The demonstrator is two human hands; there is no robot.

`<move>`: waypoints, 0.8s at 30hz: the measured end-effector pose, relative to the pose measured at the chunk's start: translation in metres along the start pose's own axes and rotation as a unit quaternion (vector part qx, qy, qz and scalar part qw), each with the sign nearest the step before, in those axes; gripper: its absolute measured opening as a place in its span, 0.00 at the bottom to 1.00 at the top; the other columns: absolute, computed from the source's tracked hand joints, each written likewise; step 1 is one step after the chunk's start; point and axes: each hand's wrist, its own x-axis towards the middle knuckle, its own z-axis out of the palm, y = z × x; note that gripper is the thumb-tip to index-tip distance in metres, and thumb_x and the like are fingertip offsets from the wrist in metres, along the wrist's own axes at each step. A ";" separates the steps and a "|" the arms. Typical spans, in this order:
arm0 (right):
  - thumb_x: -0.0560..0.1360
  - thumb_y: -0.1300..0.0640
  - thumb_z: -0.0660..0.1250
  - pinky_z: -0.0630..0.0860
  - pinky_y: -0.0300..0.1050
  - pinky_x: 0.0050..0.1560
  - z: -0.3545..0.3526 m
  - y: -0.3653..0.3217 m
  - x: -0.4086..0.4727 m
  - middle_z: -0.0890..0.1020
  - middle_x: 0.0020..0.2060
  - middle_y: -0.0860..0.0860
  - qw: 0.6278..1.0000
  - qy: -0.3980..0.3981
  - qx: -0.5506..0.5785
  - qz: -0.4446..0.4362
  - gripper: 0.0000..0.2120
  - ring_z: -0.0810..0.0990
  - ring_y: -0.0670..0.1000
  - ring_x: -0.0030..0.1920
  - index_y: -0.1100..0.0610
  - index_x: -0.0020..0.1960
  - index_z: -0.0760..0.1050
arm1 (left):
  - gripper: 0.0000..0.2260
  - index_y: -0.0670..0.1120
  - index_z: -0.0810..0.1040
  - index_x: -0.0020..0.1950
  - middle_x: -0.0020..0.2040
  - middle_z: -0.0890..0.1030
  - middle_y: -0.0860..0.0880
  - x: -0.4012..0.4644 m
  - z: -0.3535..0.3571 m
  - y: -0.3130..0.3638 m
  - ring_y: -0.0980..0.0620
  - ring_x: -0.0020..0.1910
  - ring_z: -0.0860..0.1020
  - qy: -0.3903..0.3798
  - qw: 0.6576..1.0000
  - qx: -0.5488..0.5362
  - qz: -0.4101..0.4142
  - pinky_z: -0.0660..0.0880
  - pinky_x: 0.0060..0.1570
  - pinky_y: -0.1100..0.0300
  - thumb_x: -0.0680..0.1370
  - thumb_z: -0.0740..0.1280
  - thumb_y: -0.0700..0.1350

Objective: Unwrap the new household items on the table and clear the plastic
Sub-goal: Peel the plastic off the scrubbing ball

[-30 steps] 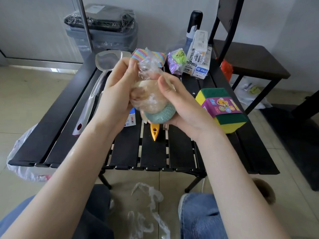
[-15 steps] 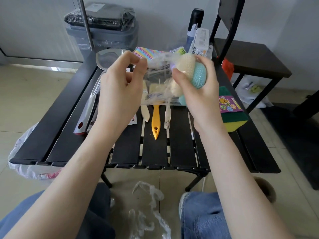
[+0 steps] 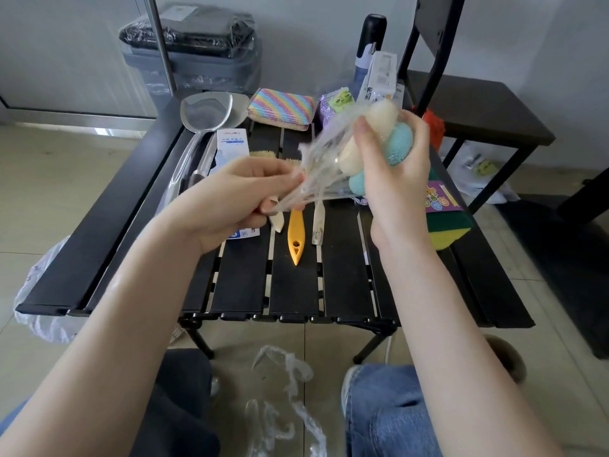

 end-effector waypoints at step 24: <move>0.73 0.57 0.67 0.80 0.59 0.52 -0.001 -0.018 -0.002 0.77 0.52 0.49 1.000 -0.024 -0.008 0.016 0.11 0.77 0.48 0.52 0.47 0.53 0.73 | 0.11 0.47 0.79 0.41 0.34 0.80 0.59 0.005 0.005 -0.003 0.63 0.34 0.75 0.422 0.853 0.242 0.191 0.67 0.42 0.71 0.79 0.63 0.50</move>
